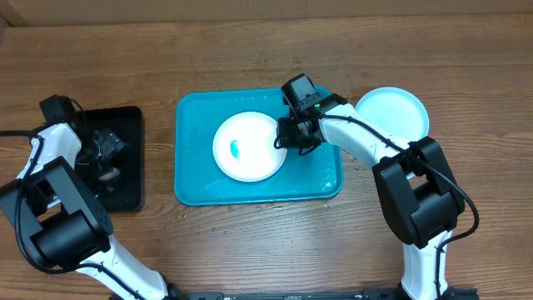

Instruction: Clean dirty plates on tray and stack at the side

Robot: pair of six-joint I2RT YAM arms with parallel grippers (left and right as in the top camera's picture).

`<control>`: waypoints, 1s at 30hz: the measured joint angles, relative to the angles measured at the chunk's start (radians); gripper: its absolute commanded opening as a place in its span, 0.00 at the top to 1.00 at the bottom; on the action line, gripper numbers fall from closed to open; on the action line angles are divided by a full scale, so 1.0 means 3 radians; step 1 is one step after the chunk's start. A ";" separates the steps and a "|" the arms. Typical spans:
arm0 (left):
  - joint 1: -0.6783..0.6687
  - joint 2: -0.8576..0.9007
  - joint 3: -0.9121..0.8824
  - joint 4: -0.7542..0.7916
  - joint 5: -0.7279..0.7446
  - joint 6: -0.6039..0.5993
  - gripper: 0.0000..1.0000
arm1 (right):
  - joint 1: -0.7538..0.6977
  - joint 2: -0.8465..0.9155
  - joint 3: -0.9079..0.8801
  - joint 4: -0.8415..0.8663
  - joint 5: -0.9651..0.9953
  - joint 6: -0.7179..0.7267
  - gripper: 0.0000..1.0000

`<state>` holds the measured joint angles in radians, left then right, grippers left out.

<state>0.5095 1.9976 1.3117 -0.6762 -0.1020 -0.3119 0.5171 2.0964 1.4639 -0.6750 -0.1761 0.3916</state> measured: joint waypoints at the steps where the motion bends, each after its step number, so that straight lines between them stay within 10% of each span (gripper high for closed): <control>1: 0.0000 0.0000 0.0000 0.0014 -0.0001 -0.0006 0.21 | 0.0000 0.0000 0.0000 -0.0003 0.0000 0.0000 0.78; 5: 0.0000 0.0000 0.0000 0.0045 -0.0001 0.0010 0.82 | 0.0000 0.0000 0.0000 0.0001 0.0000 0.0001 0.80; 7: 0.0000 0.0000 0.0000 0.0038 0.0000 0.0006 0.93 | 0.0000 0.0000 0.0000 0.0001 0.0000 -0.0001 0.80; 26: -0.0006 0.0013 0.0890 -0.1076 0.0860 0.0163 0.96 | 0.0000 0.0000 0.0000 0.0095 0.0028 -0.0004 0.76; 30: -0.0062 0.0013 0.0893 -0.1166 0.1550 0.0435 0.96 | 0.0003 0.0000 0.0000 0.0107 0.0028 -0.0024 0.96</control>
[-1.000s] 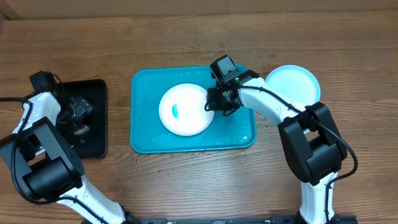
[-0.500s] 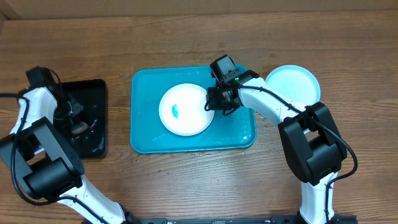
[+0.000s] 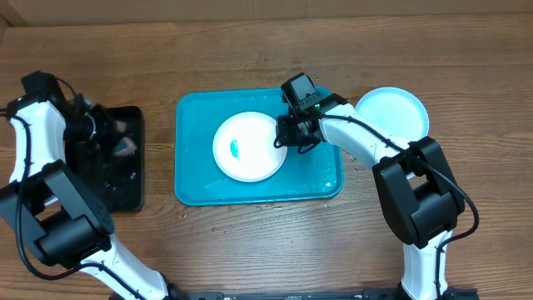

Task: Clean dirty plates on tray and stack at the side
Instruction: 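Bring the sponge with the left gripper onto the green-smeared plate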

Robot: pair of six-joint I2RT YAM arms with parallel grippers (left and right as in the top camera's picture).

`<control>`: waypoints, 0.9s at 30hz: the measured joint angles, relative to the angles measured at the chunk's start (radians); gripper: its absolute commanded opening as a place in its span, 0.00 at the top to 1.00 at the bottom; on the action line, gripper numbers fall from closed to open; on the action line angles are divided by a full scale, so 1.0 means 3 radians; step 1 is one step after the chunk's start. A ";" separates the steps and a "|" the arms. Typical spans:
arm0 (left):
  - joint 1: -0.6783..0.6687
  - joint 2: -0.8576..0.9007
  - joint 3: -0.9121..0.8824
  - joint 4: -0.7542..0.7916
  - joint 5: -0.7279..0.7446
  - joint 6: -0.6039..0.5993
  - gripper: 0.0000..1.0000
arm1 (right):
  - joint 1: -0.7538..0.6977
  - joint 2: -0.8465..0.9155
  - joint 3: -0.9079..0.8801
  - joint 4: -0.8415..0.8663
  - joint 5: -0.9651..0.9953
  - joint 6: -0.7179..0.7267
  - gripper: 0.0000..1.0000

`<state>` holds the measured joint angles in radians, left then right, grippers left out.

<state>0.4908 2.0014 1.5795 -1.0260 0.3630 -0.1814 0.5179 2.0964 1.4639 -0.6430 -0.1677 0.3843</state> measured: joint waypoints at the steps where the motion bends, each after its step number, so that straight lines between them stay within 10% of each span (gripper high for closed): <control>1: -0.0036 0.0000 0.0000 -0.0013 0.0173 0.0075 0.96 | 0.0003 0.0000 -0.0001 0.0009 0.0003 0.0008 0.96; 13: -0.0678 0.0000 0.0015 -0.0022 0.0708 0.0381 0.96 | 0.0109 0.0000 -0.0003 -0.0020 0.0071 0.0014 0.86; 27: -0.1769 -0.0001 0.0058 0.0032 -0.0169 -0.0080 0.96 | 0.0136 0.0000 -0.0003 -0.0023 0.0116 0.0029 0.96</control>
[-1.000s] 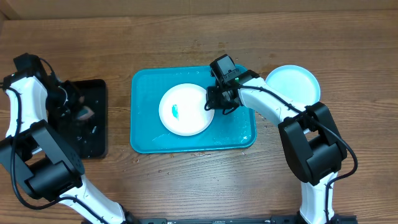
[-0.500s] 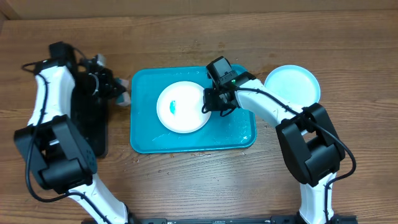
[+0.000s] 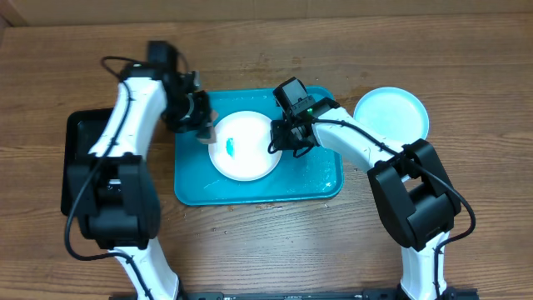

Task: Clean dirty plates on tray and stack at the side
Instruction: 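Bring the sponge with the left gripper onto the green-smeared plate, then scrub the plate with the sponge while the right gripper holds it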

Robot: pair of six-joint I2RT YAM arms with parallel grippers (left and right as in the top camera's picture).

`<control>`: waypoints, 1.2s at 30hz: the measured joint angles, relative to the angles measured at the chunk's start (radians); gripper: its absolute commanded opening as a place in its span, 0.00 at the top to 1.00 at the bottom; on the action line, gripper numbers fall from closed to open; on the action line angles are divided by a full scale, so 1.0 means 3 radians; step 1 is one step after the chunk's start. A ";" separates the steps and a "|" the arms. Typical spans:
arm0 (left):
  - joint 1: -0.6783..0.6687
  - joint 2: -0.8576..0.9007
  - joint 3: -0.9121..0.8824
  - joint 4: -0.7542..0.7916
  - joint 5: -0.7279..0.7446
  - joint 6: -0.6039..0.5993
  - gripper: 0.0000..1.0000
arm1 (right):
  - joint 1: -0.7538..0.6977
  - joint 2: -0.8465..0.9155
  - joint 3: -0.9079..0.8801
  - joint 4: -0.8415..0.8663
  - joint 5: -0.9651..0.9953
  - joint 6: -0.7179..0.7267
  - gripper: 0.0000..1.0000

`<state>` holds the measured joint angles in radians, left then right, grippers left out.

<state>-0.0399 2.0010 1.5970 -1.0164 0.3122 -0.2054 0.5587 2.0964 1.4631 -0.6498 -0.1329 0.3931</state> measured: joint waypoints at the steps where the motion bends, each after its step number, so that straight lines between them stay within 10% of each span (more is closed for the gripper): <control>1: -0.0076 0.0000 -0.0005 0.0048 -0.0050 -0.0041 0.96 | 0.0000 0.0000 0.0000 -0.0006 -0.0003 -0.0003 0.96; 25: -0.0894 -0.0080 -0.1086 0.1536 -0.0707 -0.0806 0.96 | 0.0000 0.0000 0.0000 -0.0057 -0.0027 0.0000 0.96; 36: -0.0895 -0.0151 -0.1078 0.0935 -0.2005 -0.0804 0.96 | 0.0000 0.0000 0.0000 -0.0069 -0.0031 -0.0001 0.96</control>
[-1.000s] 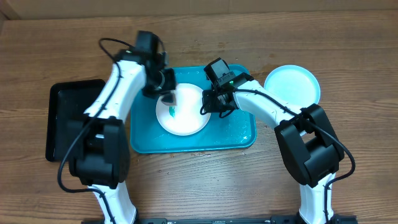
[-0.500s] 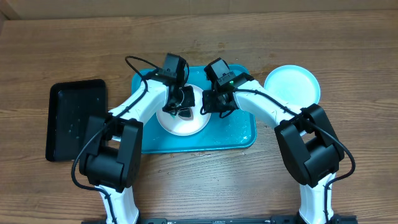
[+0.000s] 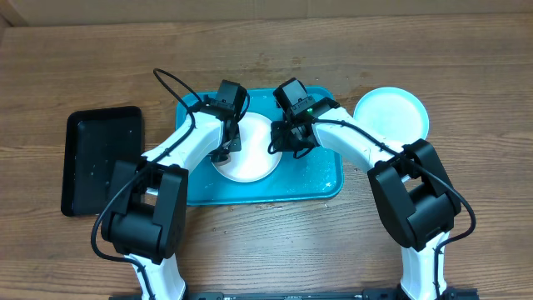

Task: Clean dirty plates on tray and stack at the side
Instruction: 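Scrub the plate with the sponge while the right gripper holds it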

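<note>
A white plate (image 3: 250, 164) lies in the teal tray (image 3: 321, 179) at the table's middle. My left gripper (image 3: 226, 148) points down onto the plate's left half and covers the blue smear there. It is shut on a small sponge that is almost hidden under the wrist. My right gripper (image 3: 280, 142) is shut on the plate's right rim and holds it in place. A pale blue-white plate (image 3: 391, 112) sits on the wood to the right of the tray, apart from both grippers.
A black tray (image 3: 102, 158) lies at the far left of the table, speckled with droplets. The teal tray's floor looks wet. The left arm's cable arcs over the tray's back left corner. Bare wood runs along the front and back.
My left gripper has moved right from the tray's back left edge onto the plate, and now covers the blue smear. The right gripper still holds the plate's right rim.
My left gripper was first down in the black tray, then lifted over it with a small pinkish sponge. Then it hung at the teal tray's left edge beside the plate, and the black tray lay further left. Now it is on the plate. The right gripper stayed at the rim.
</note>
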Robot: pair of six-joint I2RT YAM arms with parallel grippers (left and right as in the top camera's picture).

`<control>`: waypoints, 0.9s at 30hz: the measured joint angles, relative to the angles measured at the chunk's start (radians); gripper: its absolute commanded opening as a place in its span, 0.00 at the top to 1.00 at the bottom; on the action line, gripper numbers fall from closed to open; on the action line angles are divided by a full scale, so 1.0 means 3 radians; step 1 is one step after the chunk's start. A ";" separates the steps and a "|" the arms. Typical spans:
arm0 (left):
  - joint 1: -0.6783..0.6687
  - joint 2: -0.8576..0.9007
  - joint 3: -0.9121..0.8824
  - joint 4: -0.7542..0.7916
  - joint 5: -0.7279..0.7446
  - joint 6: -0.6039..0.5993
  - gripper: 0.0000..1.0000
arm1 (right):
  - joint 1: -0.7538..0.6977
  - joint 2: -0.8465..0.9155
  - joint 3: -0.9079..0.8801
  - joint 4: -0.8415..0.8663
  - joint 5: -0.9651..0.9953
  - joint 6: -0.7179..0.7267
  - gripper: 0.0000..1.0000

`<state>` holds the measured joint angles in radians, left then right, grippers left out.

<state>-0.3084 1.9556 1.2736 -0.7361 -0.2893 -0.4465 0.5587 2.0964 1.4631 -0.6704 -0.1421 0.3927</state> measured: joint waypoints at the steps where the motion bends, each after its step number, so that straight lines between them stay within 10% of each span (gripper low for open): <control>1: -0.0006 0.0005 0.0050 -0.0062 -0.0011 0.0001 0.96 | 0.0000 0.0000 0.0000 0.0000 0.0000 0.0000 0.96; 14: -0.0031 0.0014 0.0301 0.0352 0.1467 0.0074 0.96 | 0.0001 0.0000 0.0000 0.0001 0.0000 0.0001 0.96; 27: -0.0042 0.0225 0.0214 0.0401 0.1357 0.0074 0.95 | 0.0000 0.0003 0.0000 0.0000 0.0000 0.0000 0.96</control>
<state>-0.3210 2.0232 1.3376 -0.6159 0.1177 -0.4244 0.5587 2.0972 1.4631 -0.6704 -0.1421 0.3927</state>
